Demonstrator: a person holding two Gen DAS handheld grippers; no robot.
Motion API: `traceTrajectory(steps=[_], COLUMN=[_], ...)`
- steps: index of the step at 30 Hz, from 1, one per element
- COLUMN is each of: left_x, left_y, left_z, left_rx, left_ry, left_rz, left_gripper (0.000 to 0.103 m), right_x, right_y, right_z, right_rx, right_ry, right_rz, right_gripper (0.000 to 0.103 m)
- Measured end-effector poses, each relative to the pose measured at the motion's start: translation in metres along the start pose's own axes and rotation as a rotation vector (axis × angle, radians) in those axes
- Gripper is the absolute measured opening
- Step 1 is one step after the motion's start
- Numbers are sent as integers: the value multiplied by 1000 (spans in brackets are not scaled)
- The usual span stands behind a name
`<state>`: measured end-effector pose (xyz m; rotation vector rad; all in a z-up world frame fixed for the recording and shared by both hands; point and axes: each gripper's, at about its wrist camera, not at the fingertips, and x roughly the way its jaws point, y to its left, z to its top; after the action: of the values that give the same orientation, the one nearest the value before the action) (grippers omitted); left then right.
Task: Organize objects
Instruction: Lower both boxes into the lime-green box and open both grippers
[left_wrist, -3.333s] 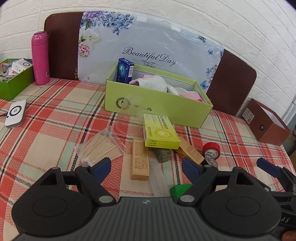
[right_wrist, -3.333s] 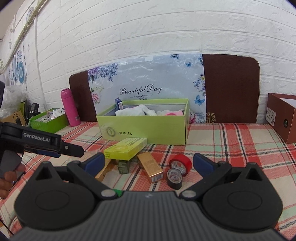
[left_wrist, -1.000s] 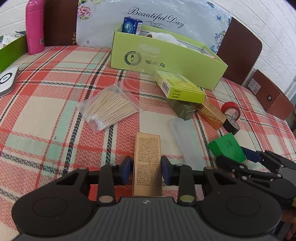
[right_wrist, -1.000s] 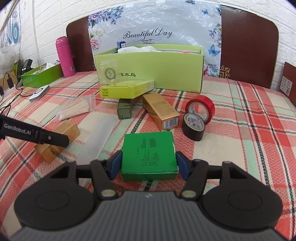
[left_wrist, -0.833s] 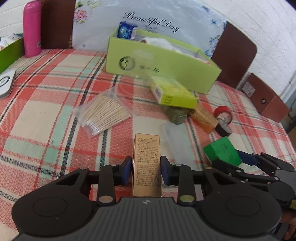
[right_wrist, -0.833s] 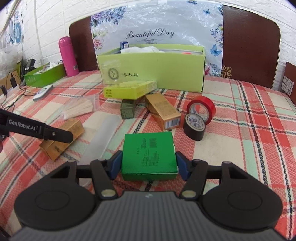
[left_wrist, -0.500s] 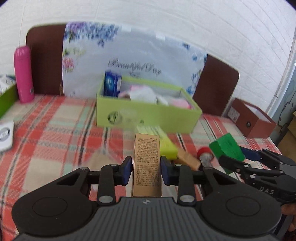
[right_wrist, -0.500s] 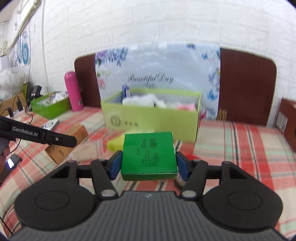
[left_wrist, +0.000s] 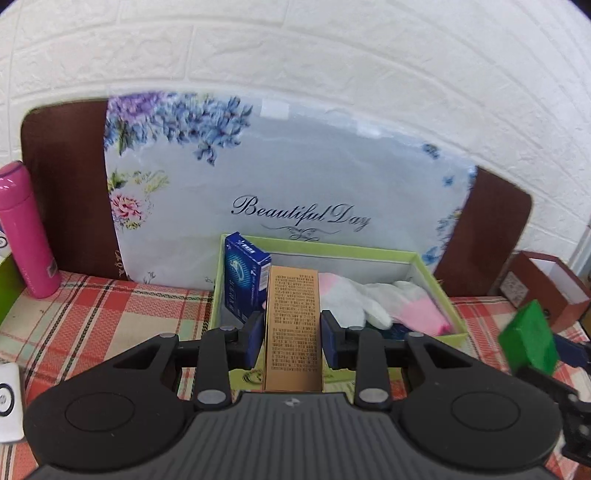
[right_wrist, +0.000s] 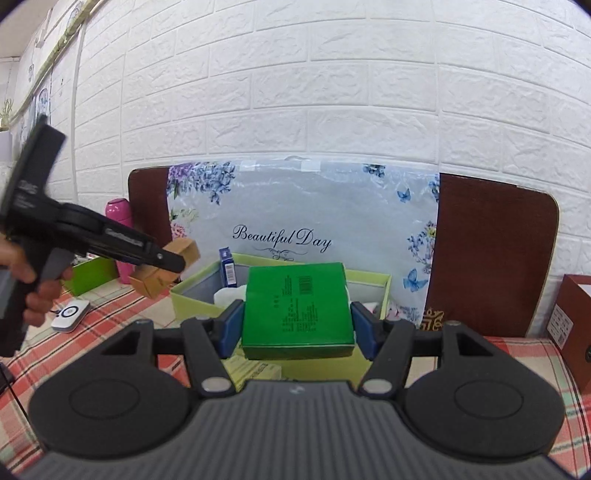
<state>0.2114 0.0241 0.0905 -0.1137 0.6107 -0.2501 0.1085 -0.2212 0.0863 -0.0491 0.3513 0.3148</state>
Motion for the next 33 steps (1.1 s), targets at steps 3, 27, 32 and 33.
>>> traceTrajectory(steps=[3,27,32,33], left_x=[29,56,31,24], left_y=[10,5,-16,-20], left_z=[8,3,1,-1], left_rx=[-34,29,43,42], left_ry=[35,-45,-13,-12], left_rz=[18,81,76,74], left_gripper=[34,84,84,84], right_x=[21,137,106,99], right_y=[-6,-20,-16,-15], right_z=[3,-11,-7,-6], right_rx=[-1,-93,-70,-62], right_ry=[10,48,18,11], right_rz=[-4,-45,-46,-47], right_gripper=[60,103,103,103])
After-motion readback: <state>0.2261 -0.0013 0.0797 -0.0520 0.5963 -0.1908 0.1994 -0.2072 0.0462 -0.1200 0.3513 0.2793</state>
